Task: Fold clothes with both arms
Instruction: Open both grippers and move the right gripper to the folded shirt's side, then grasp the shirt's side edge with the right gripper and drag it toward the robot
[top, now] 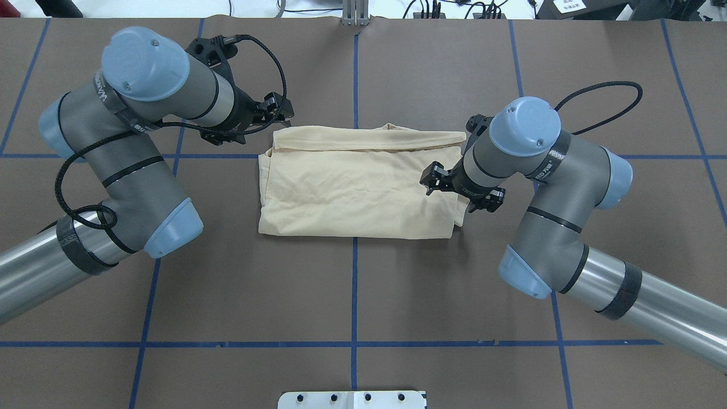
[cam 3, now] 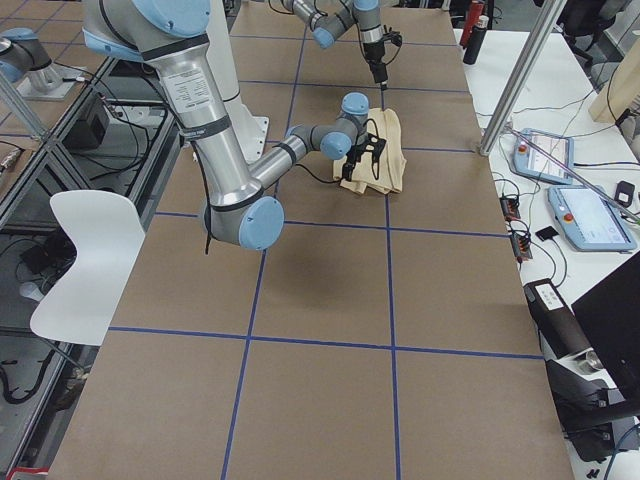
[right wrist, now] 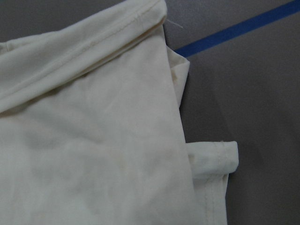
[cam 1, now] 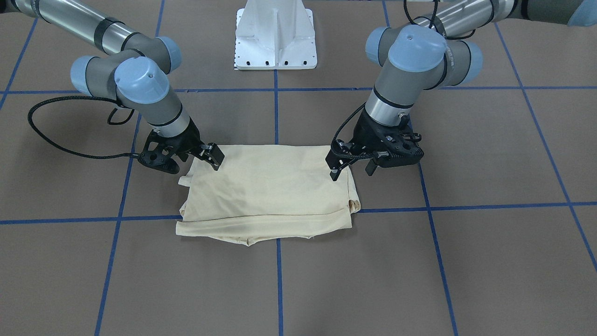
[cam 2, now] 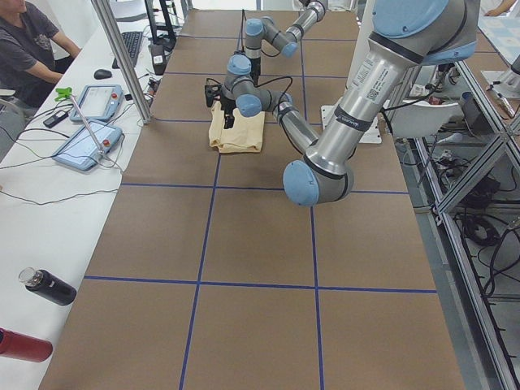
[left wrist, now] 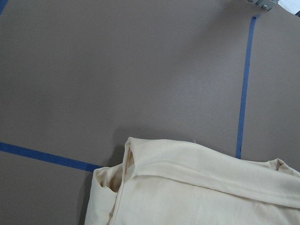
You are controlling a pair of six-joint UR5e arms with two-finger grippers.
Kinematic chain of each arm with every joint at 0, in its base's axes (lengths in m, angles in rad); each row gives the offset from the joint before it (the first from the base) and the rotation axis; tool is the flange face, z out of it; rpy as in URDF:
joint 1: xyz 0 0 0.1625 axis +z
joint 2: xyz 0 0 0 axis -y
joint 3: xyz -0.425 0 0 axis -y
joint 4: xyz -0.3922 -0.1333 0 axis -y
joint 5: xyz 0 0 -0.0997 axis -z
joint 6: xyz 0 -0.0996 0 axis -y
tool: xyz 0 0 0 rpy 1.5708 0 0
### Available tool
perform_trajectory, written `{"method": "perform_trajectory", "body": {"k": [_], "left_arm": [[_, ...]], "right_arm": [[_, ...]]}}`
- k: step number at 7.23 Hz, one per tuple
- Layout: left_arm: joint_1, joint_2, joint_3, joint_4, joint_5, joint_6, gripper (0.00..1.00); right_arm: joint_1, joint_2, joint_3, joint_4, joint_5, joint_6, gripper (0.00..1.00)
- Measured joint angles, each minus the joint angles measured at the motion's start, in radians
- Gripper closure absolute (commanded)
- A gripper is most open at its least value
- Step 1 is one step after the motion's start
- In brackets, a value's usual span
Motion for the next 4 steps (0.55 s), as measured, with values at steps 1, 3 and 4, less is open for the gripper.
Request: {"method": "perform_trajectory", "body": {"k": [1, 3, 4], "left_arm": [[0.000, 0.000, 0.000, 0.001, 0.001, 0.001, 0.00], [0.000, -0.001, 0.000, 0.001, 0.002, 0.001, 0.00], [0.000, -0.002, -0.001, 0.001, 0.001, 0.001, 0.00]], "right_arm": [[-0.014, 0.000, 0.000, -0.006, -0.007, 0.005, 0.05], [-0.038, 0.000, 0.000, -0.009, -0.011, 0.008, 0.09], [-0.049, -0.001, 0.000, -0.009, -0.013, 0.008, 0.10]]}}
